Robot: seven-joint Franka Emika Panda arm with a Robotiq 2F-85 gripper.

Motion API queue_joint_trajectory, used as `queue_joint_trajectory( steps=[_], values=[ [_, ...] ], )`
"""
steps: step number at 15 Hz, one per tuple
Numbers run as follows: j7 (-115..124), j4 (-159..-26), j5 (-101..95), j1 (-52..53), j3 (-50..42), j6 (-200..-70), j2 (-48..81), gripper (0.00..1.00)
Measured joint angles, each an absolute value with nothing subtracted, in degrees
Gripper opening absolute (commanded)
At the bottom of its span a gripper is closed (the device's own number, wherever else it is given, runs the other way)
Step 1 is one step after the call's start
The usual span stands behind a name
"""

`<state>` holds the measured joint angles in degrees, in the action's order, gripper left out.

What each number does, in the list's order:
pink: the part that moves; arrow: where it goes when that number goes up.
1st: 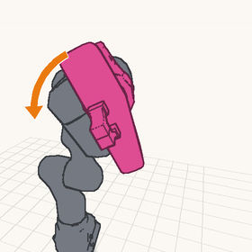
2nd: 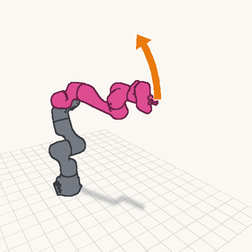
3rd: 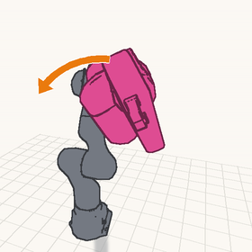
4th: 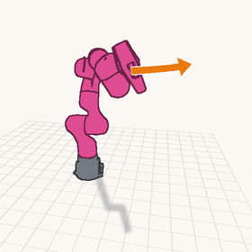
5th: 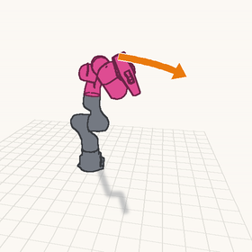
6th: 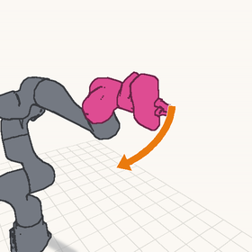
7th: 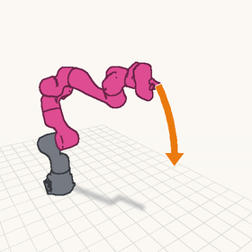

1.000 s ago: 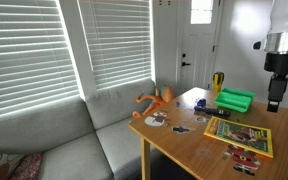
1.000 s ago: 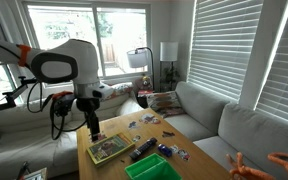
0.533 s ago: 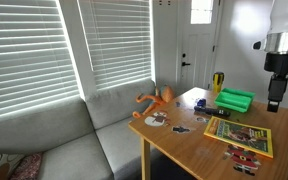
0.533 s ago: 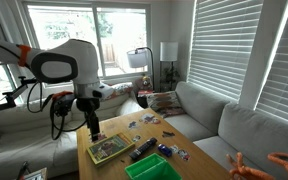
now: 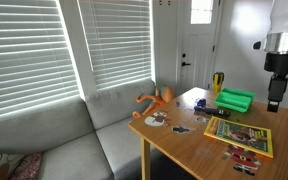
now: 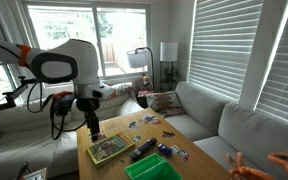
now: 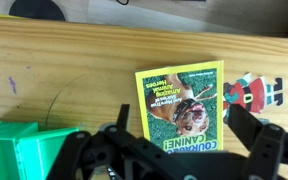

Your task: Turn the yellow book over

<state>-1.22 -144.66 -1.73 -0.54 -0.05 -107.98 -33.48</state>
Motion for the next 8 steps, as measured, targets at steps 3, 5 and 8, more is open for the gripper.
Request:
queue_joint_trajectory(
  steps=[3,5,8],
  values=[
    [-1.22,-144.72,-1.73,-0.71,-0.31,-107.98,-33.15,1.0],
    [-1.34,-145.07,-1.76,-1.03,-1.1,-108.38,-32.1,1.0],
    [-2.07,-145.73,-1.77,-1.16,-1.68,-110.41,-29.61,1.0]
  ],
)
